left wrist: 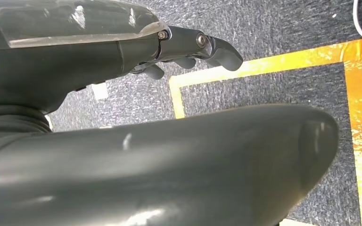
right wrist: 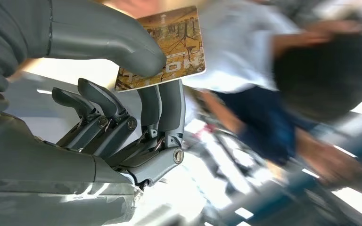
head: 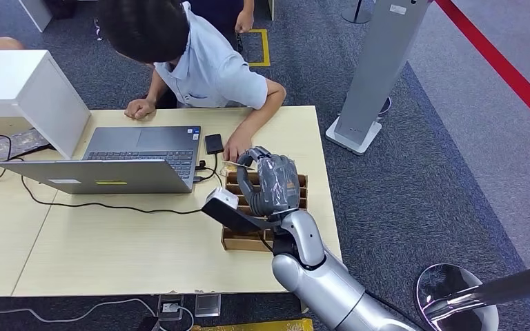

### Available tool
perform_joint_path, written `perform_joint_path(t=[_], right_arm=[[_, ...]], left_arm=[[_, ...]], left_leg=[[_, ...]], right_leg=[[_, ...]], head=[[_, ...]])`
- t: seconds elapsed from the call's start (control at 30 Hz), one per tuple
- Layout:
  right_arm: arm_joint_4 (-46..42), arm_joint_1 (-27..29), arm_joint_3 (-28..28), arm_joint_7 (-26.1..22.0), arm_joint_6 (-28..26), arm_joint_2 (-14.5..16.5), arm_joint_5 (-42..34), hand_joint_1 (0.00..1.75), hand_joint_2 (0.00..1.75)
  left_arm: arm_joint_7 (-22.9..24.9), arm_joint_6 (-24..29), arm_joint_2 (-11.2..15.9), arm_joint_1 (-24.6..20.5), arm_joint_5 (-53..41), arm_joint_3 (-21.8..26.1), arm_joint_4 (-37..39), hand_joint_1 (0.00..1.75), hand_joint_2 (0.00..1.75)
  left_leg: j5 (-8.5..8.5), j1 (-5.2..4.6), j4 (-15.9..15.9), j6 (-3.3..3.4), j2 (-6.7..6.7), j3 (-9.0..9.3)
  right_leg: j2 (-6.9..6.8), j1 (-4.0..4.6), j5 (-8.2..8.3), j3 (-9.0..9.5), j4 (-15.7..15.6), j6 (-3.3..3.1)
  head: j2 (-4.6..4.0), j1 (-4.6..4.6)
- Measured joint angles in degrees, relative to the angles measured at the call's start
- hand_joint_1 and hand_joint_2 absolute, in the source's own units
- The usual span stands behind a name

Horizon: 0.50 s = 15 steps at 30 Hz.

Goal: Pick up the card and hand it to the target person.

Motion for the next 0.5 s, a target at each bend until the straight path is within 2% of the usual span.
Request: perform_joint_path(t=[0.13,0.2,0.3,0.5], right_arm=[[-4.99,6.23,-7.02,-22.96,-1.09,2.09,-1.41,1.75,1.75],[-6.98,8.33,-10.54,-28.59,-1.08,3.30,-2.57,1.75,1.75],[-8.67,10.16,-14.70,-30.60,-1.08,4.61,-3.49,1.75,1.75],[-9.31,11.44,-18.92,-26.46,-0.94,5.92,-4.58,1.75,1.75]], left_arm=[[-0.13,-0.20,0.00,0.02,-0.70,0.00,0.00,0.00,0.00],[-0.16,-0.37,0.00,0.00,-0.90,0.00,0.00,0.00,0.00],[-0.18,-0.50,0.00,-0.01,-0.93,0.00,0.00,0.00,0.00],[-0.15,-0.60,0.00,-0.02,-1.00,0.00,0.00,0.00,0.00]], left_leg=[[-0.01,0.00,-0.01,0.00,0.00,-0.03],[0.00,0.00,-0.01,0.00,0.00,-0.01],[0.00,0.00,-0.01,0.00,0.02,0.00],[0.01,0.00,0.00,0.01,0.02,-0.01]], right_leg=[[0.00,0.00,-0.01,-0.01,0.00,0.00],[-0.01,0.00,-0.01,0.01,0.00,0.00],[0.00,0.00,0.00,0.03,0.00,0.00],[0.01,0.00,0.02,0.02,0.00,0.01]], head=[[0.01,-0.03],[0.00,-0.10],[0.00,-0.05],[0.00,-0.01]])
